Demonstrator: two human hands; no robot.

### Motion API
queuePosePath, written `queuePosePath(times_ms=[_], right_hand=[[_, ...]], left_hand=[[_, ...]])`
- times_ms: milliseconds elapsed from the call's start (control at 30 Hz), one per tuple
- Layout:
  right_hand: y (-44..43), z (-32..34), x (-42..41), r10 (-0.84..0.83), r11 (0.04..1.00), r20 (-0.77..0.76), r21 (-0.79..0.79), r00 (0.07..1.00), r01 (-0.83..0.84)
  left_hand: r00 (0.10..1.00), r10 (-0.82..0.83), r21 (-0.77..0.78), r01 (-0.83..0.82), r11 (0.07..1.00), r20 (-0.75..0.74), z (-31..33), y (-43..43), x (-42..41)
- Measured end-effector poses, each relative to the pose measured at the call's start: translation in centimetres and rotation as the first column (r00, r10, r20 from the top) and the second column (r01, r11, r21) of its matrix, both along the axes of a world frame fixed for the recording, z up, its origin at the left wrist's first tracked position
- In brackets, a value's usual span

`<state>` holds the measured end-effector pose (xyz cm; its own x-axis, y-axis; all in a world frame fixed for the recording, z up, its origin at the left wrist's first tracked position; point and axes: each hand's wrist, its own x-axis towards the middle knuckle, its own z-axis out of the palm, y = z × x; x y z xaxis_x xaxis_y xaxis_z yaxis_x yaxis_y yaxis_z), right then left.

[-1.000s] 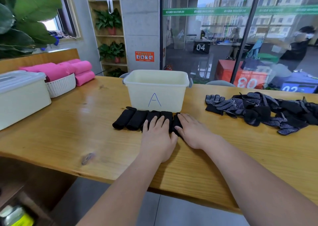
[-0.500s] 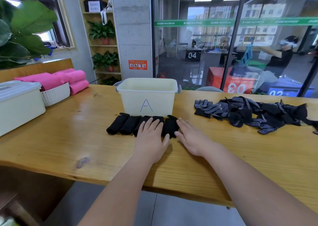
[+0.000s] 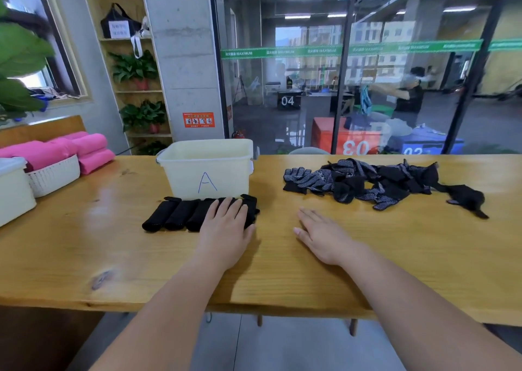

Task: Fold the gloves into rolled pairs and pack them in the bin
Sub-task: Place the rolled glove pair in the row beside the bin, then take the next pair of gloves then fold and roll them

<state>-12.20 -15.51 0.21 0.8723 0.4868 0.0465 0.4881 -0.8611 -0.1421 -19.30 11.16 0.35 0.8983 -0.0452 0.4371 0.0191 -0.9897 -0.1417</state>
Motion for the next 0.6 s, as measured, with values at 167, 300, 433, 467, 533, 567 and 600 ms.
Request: queuePosePath(times_ms=[167,300,433,467,533,567,600], right_hand=[[-3.0,0.1,-0.3,-0.061,0.998,0.020,-0.015,0.998,0.061],[-5.3,-0.3,-0.4,-0.124,0.992,0.045,0.001,0.991,0.124],[-7.2,-0.6,-0.2,-0.157,0.988,0.074,0.022,0.985,0.155],[-7.6,-0.7,-0.1,-0.165,0.986,0.083,0.024,0.983,0.164],[-8.2,-0.9,0.2,-0.182,0.983,0.093,0.032,0.979,0.180],[-8.5,-1.0,0.4,-0.189,0.982,0.095,0.035,0.977,0.186],[-8.6,-1.1,0.5,-0.193,0.981,0.101,0.033,0.976,0.191]], left_hand=[[0.997,-0.068,-0.065,0.067,0.996,-0.020,0.3,-3.6,0.6],[0.988,-0.152,-0.120,0.146,0.982,-0.040,0.2,-7.1,1.4],[0.972,-0.222,-0.166,0.208,0.964,-0.071,0.1,-10.5,2.6],[0.968,-0.239,-0.178,0.222,0.959,-0.078,0.1,-11.2,2.9],[0.957,-0.273,-0.208,0.249,0.946,-0.096,0.0,-12.5,3.7],[0.952,-0.287,-0.219,0.259,0.940,-0.104,-0.1,-13.0,4.1],[0.948,-0.298,-0.228,0.268,0.936,-0.112,-0.1,-13.5,4.6]])
